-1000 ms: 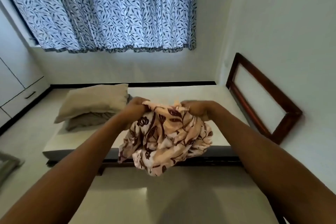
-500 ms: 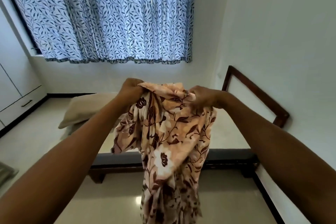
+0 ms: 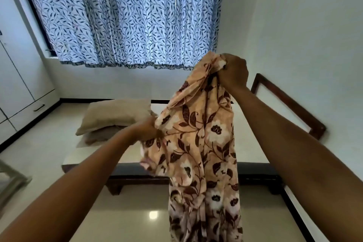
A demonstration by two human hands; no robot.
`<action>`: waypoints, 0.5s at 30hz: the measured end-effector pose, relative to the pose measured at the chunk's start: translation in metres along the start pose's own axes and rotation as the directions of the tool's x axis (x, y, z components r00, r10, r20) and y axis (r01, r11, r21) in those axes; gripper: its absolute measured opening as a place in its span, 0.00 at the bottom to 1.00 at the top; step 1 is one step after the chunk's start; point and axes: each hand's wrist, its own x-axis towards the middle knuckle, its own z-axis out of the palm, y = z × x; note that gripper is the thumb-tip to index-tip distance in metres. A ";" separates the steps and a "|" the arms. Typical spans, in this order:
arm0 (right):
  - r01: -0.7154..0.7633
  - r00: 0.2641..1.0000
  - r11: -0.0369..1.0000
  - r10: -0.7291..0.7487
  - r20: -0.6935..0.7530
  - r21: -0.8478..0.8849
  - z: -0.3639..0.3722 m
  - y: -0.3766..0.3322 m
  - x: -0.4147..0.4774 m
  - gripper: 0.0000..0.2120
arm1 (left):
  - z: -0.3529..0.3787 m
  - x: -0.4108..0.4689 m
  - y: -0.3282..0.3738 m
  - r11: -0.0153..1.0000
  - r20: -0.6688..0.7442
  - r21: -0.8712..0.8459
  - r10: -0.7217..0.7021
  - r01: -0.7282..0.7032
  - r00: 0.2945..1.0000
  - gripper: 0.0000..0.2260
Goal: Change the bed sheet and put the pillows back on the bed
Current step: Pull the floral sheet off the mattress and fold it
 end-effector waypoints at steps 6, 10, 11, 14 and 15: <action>0.251 0.712 0.945 -0.034 0.701 -0.209 -0.003 0.048 0.010 0.08 | -0.043 -0.004 -0.033 0.922 -0.428 0.349 -0.003 0.168 0.904 0.07; 0.121 0.852 0.933 0.078 0.517 -0.340 -0.002 0.079 0.008 0.10 | -0.056 -0.010 -0.014 0.904 -0.550 0.421 0.185 0.080 0.815 0.08; 0.099 0.883 0.926 0.087 0.462 -0.363 0.003 0.080 0.008 0.11 | -0.056 -0.009 -0.004 0.905 -0.540 0.425 0.224 0.034 0.811 0.05; -0.008 0.939 0.933 0.130 0.317 -0.359 0.006 0.081 0.016 0.13 | -0.061 -0.006 0.013 0.959 -0.528 0.246 0.251 -0.137 0.812 0.04; -0.044 0.951 0.945 0.138 0.276 -0.323 0.004 0.083 0.019 0.12 | -0.062 -0.006 0.014 0.973 -0.532 0.146 0.231 -0.181 0.814 0.05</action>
